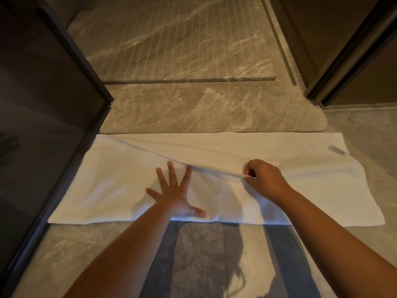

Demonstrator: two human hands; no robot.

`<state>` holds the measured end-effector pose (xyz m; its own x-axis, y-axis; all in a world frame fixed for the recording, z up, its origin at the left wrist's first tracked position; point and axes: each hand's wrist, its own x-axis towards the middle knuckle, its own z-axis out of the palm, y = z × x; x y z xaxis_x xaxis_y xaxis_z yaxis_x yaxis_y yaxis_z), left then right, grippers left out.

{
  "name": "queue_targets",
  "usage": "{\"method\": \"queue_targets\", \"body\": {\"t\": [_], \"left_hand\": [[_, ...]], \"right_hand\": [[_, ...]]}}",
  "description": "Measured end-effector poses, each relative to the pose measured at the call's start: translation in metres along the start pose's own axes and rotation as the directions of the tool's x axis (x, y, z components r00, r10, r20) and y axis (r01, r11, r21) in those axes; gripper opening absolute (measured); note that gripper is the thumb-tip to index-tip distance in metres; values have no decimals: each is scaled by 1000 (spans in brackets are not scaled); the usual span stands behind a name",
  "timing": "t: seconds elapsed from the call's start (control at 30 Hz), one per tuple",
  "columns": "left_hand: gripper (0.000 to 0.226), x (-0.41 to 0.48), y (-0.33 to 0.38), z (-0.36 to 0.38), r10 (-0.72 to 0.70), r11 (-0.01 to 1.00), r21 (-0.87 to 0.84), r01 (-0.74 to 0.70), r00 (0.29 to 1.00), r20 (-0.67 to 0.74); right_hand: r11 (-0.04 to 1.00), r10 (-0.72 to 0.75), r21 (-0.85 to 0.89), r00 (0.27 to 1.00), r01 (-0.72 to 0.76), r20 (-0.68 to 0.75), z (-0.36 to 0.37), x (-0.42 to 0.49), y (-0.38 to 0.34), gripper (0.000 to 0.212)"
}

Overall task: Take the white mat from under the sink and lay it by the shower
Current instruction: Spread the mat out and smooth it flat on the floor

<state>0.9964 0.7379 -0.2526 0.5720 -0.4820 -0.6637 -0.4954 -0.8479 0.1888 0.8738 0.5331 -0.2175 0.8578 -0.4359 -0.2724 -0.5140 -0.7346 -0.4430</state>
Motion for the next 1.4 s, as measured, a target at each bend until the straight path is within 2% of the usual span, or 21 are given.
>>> {"method": "queue_targets", "body": {"t": [0.1,0.23,0.33,0.4,0.47,0.53,0.73,0.83,0.9,0.97,1.03,1.1,1.2,1.3,1.4], "left_hand": [[131,-2,-6,9,26,1000,18,-25,996,-87],[115,-12,-8,16,64,995,90,-51,986,-155],[84,-32,-3,16,137,988,113,-109,951,-278],[59,-50,-3,13,306,952,149,-267,852,-425],[43,-61,-3,9,474,879,242,-411,703,-530],[42,-64,2,2,519,853,303,-424,635,-572],[45,-58,12,-12,387,914,162,-371,681,-622],[34,-58,8,-10,301,929,45,-367,680,-668],[24,-58,1,-9,314,915,29,-402,665,-677],[15,-59,-6,-12,324,923,66,-380,671,-667],[15,-60,-10,-15,286,942,40,-333,736,-614],[16,-67,-12,-15,237,942,-65,-329,790,-566],[13,-86,-13,-10,235,906,-195,-375,830,-507],[14,-105,-16,-4,266,885,-245,-396,862,-431],[15,-119,-14,3,278,870,-272,-411,866,-416]], "right_hand": [[999,15,41,998,-13,-62,-1,-9,-1,4],[998,-66,-15,995,65,-70,-1,-17,-6,9],[997,-73,6,994,74,-87,-3,-23,-8,9],[995,-84,41,992,88,-91,-5,-27,-7,10],[990,-117,75,990,122,-78,-6,-33,-8,9],[981,-159,104,986,164,-52,-6,-41,-11,10],[959,-228,169,974,226,-5,-10,-68,-22,10],[945,-247,219,969,243,-10,-14,-80,-27,5],[937,-231,271,973,221,3,-16,-88,-31,2],[925,-204,329,979,187,17,-14,-98,-35,10],[919,-171,365,985,147,34,-11,-106,-37,26],[937,-167,322,984,138,64,-8,-114,-33,30],[972,-172,180,980,152,103,-1,-128,-19,9],[982,-174,86,980,165,100,11,-151,0,7],[988,-150,59,984,145,91,26,-175,12,39]]}}
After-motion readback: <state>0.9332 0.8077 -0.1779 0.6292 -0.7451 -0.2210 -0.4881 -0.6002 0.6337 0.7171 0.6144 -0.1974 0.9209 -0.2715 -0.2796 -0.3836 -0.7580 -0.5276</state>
